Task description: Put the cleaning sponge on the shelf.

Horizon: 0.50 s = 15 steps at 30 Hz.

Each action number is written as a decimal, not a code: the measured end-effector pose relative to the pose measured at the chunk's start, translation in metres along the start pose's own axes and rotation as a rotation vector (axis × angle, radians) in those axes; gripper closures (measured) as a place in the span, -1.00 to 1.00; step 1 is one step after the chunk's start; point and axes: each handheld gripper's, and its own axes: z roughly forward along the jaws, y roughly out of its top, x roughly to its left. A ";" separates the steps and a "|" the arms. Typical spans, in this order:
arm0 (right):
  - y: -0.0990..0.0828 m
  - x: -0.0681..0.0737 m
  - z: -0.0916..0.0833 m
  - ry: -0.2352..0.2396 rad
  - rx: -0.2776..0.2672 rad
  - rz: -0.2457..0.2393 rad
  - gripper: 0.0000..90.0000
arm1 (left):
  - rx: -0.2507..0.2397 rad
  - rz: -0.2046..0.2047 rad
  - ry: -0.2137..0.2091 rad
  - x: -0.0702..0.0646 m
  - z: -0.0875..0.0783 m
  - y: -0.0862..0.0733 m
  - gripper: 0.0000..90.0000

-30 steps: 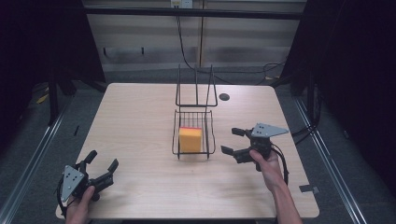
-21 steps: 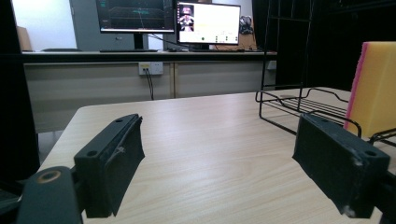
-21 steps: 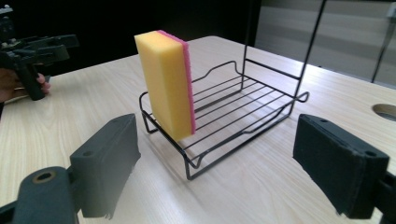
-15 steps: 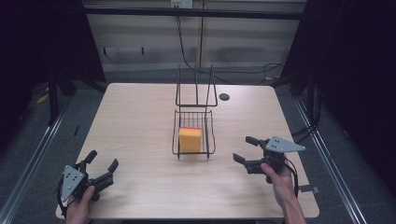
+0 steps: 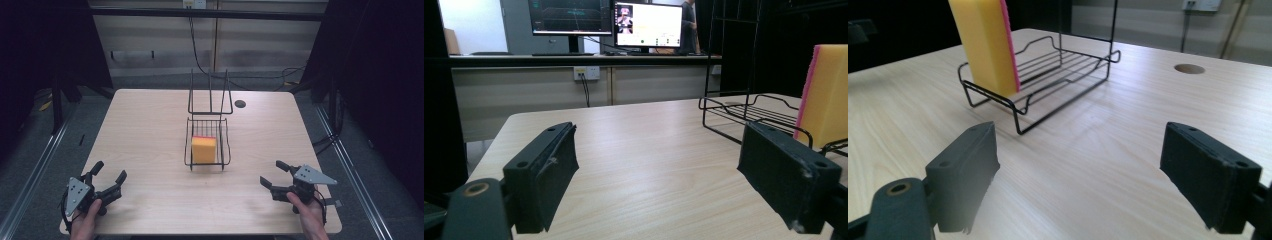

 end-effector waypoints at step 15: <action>-0.026 0.004 -0.009 -0.094 -0.041 0.015 -0.66 | 0.000 0.000 0.001 0.000 0.000 0.000 -0.66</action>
